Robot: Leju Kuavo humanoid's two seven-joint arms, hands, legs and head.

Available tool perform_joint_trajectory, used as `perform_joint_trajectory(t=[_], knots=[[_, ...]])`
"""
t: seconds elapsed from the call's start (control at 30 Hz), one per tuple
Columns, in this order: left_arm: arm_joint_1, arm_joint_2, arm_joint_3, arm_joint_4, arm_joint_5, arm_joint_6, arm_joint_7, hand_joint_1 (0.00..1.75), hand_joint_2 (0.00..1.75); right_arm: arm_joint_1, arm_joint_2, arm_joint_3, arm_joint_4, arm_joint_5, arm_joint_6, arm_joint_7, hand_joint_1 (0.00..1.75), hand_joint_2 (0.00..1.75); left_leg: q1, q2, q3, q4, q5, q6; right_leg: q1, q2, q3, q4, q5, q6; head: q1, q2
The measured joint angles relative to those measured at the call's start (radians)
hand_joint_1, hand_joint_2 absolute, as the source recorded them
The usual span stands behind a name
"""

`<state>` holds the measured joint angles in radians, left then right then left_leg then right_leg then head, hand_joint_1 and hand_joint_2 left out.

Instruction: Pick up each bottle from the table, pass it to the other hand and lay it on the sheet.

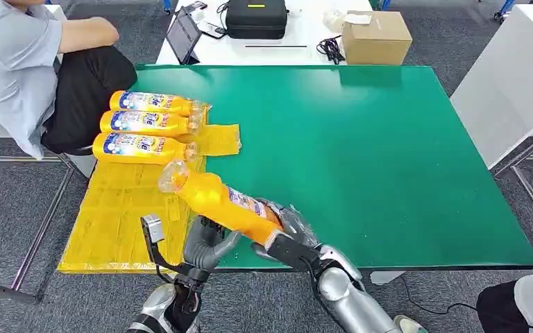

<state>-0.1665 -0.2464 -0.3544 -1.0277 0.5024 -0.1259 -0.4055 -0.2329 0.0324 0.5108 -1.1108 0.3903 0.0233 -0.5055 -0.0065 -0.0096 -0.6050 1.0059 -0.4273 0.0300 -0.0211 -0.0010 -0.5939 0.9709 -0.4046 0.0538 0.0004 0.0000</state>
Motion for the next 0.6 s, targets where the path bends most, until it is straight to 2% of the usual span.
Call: perform_joint_trajectory(t=[0.6], knots=[[-0.030,-0.003,-0.026,-0.014,-0.011,0.038,-0.021,0.00,1.75,-0.014,0.012,0.048,0.040,0.026,-0.020,0.000,1.75,1.75,0.000,0.000,0.000,0.000,0.000,0.000,0.000,0.000,0.000,0.000,0.000,0.000,0.000,0.000]])
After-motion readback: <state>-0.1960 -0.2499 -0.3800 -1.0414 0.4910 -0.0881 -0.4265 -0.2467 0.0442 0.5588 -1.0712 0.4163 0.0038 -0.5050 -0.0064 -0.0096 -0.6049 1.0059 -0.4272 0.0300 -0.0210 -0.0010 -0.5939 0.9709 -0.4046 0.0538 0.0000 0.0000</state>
